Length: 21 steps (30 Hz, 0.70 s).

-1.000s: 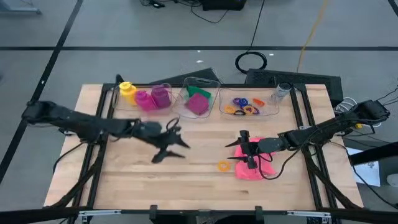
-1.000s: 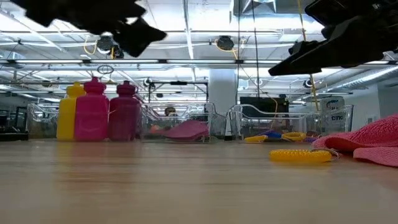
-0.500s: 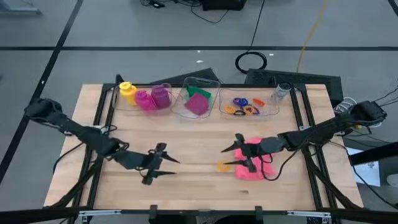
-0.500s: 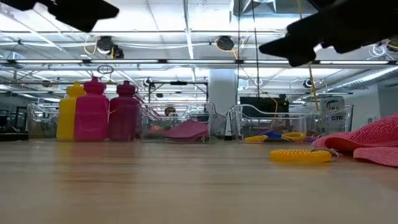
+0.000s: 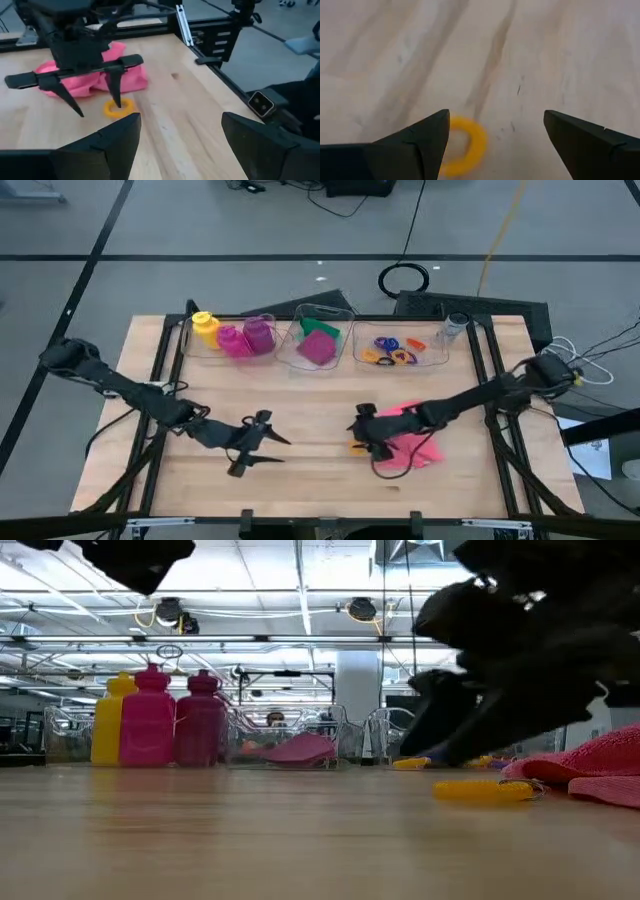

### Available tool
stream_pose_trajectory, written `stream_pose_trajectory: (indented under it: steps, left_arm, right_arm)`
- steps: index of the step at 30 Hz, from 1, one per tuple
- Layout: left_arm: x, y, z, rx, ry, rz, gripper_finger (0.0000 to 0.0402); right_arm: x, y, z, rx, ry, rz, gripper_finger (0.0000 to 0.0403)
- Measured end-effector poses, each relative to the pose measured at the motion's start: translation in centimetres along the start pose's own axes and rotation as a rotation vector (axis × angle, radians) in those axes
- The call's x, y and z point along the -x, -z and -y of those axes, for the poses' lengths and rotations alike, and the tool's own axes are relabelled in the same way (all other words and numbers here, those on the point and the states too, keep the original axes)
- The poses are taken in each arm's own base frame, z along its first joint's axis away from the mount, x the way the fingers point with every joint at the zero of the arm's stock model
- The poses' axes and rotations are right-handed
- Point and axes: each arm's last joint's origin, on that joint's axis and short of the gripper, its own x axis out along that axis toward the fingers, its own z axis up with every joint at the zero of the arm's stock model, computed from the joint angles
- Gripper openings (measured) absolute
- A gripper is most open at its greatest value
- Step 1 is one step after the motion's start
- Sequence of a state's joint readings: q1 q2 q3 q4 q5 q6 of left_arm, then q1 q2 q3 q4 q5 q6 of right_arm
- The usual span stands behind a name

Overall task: Pick & Place Sports Items
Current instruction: Put the yellow spring keychain into the right transparent bin

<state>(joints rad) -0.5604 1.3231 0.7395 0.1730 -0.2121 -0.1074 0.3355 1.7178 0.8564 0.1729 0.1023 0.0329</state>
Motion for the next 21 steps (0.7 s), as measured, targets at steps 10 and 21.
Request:
stream_pose_trajectory:
  steps: [10, 21]
  left_arm:
    - [0.0, 0.4, -0.1, -0.010, -0.005, -0.036, 0.0237]
    - [0.0, 0.4, -0.1, -0.012, -0.006, -0.038, 0.0237]
  right_arm:
    - [-0.9, 0.6, 0.2, 0.034, 0.015, -0.140, 0.0238]
    - [-0.8, 1.1, 0.7, 0.003, 0.018, -0.200, 0.0088]
